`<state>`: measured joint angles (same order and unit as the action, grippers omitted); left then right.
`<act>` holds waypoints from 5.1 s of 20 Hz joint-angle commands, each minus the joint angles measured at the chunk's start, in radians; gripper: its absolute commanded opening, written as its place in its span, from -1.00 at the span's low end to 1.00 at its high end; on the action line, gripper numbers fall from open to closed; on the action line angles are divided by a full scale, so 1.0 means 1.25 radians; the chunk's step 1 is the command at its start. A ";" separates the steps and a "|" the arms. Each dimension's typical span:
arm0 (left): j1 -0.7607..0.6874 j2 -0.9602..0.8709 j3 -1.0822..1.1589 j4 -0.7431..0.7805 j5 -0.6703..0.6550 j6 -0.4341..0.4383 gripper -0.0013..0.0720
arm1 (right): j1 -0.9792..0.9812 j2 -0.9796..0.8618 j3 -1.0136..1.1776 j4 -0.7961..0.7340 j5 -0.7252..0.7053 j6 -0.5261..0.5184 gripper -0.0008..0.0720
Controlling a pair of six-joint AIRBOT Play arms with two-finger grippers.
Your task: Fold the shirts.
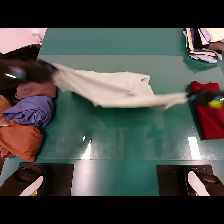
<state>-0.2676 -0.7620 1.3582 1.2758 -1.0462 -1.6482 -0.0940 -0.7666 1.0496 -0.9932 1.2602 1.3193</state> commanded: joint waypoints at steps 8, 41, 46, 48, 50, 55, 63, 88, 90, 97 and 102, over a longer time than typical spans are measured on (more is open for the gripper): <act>0.000 0.041 0.507 0.037 -0.043 0.006 -0.91 | -0.248 0.052 0.610 0.000 0.064 0.013 -0.94; 0.143 -0.737 0.177 0.047 0.088 0.180 -0.90 | 0.060 -0.804 0.558 -0.230 0.049 0.123 -0.94; 0.143 -0.737 0.094 0.043 0.156 0.178 -0.90 | 0.059 -0.805 0.481 -0.186 0.020 0.124 -0.93; 0.143 -0.730 0.096 0.051 0.130 0.178 -0.23 | 0.059 -0.803 0.481 -0.184 0.029 0.124 0.20; 0.145 -0.727 0.132 0.063 0.024 0.166 0.38 | 0.053 -0.781 0.480 -0.186 0.055 0.123 0.31; 0.180 -0.586 0.055 0.097 -0.135 0.136 0.38 | 0.034 -0.648 0.453 -0.190 0.155 0.093 0.24; 0.181 -0.237 -0.482 0.015 -0.119 0.024 0.38 | 0.041 -0.403 0.198 -0.183 0.092 0.089 0.24; 0.136 -0.159 -0.626 -0.249 0.103 0.091 -0.91 | -0.251 -0.241 -0.185 -0.184 0.148 0.074 0.46; 0.136 -0.159 -0.616 -0.249 0.106 0.096 -0.90 | -0.318 -0.233 -0.285 -0.161 0.123 0.074 0.41; 0.136 -0.159 -0.616 -0.248 0.101 0.107 -0.90 | -0.274 -0.327 -0.381 -0.014 0.008 0.047 0.14; 0.136 -0.146 -0.615 -0.208 0.034 0.101 -0.91 | -0.210 -0.285 -0.381 -0.030 -0.033 0.047 -0.64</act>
<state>-0.0967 -0.9577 0.5880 0.9848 -0.9497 -1.5146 -0.3882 -1.1500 0.5808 -1.0359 1.2575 1.3800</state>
